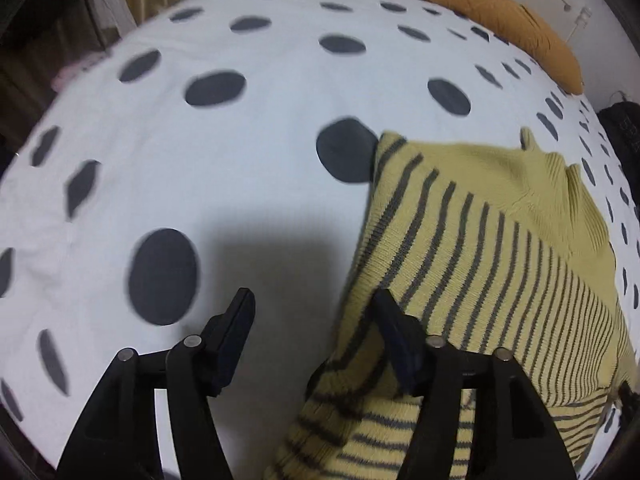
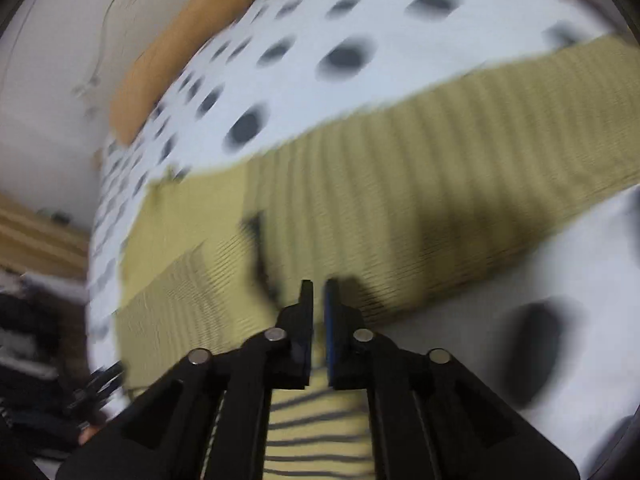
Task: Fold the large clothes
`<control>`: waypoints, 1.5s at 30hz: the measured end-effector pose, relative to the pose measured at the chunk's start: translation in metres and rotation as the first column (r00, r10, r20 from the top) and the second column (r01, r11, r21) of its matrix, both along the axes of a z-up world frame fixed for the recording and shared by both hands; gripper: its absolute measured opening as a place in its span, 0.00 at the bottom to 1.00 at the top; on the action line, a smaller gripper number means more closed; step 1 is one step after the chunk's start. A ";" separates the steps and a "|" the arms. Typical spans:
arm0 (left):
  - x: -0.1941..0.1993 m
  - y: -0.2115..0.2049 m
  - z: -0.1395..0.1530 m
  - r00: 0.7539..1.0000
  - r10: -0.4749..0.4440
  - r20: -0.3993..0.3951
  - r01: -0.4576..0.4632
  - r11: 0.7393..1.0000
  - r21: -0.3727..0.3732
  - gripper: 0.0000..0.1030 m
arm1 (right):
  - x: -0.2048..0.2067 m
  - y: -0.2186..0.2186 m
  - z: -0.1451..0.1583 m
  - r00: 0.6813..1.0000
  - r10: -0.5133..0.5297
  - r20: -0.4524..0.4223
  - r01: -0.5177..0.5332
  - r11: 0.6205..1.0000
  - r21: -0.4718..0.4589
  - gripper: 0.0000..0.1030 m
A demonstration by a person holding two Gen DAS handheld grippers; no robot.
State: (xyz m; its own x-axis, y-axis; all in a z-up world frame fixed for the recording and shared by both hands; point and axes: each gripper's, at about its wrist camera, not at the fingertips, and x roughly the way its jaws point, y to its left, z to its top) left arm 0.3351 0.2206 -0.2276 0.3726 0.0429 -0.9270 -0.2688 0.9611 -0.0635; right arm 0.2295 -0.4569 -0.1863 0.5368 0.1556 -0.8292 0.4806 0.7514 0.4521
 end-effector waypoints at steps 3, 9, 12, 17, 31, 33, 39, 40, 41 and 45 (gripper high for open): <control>-0.012 -0.028 0.025 0.995 -0.083 0.055 0.085 0.996 -0.040 0.58 | -0.058 -0.083 0.017 0.983 -0.181 0.044 0.181 0.983 -0.017 0.61; -0.012 -0.094 0.021 0.969 -0.240 0.058 0.243 0.968 -0.056 0.60 | -0.124 -0.198 0.010 0.881 -0.470 0.044 0.472 0.881 -0.034 0.69; -0.006 -0.111 -0.016 0.966 -0.259 -0.017 0.258 0.965 -0.052 0.60 | -0.125 -0.228 0.003 0.857 -0.512 0.059 0.515 0.856 -0.046 0.69; 0.001 -0.126 -0.040 0.963 -0.264 -0.047 0.265 0.964 0.020 0.67 | -0.106 -0.256 -0.014 0.832 -0.548 0.083 0.552 0.833 -0.028 0.56; 0.011 -0.111 -0.041 0.969 -0.247 -0.003 0.246 0.965 -0.092 0.72 | -0.009 -0.069 0.082 0.848 -0.122 0.516 -0.035 0.958 0.284 0.15; 0.009 -0.101 -0.036 0.971 -0.239 0.015 0.239 0.958 -0.159 0.71 | 0.017 -0.007 0.084 0.851 -0.020 0.526 -0.156 0.944 0.289 0.15; 0.000 -0.058 -0.020 0.983 -0.176 0.050 0.183 0.926 -0.331 0.69 | 0.092 0.199 0.025 0.863 0.258 0.434 -0.422 0.840 0.340 0.15; 0.001 -0.052 -0.019 0.984 -0.170 0.052 0.177 0.921 -0.347 0.69 | 0.101 0.228 0.005 0.872 0.300 0.386 -0.437 0.832 0.342 0.18; 0.001 -0.046 -0.020 0.985 -0.167 0.051 0.174 0.917 -0.359 0.69 | 0.109 0.248 -0.013 0.884 0.332 0.330 -0.440 0.829 0.346 0.19; 0.002 -0.043 -0.020 0.985 -0.167 0.045 0.171 0.906 -0.386 0.69 | 0.116 0.297 -0.054 0.868 0.479 0.128 -0.495 0.822 0.281 0.20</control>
State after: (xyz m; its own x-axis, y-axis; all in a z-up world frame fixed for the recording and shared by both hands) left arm 0.3373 0.1773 -0.2475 0.3523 -0.3829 -0.8540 -0.1020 0.8913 -0.4417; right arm 0.3453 -0.1601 -0.2402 0.3651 0.6400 -0.6761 0.0585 0.7090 0.7028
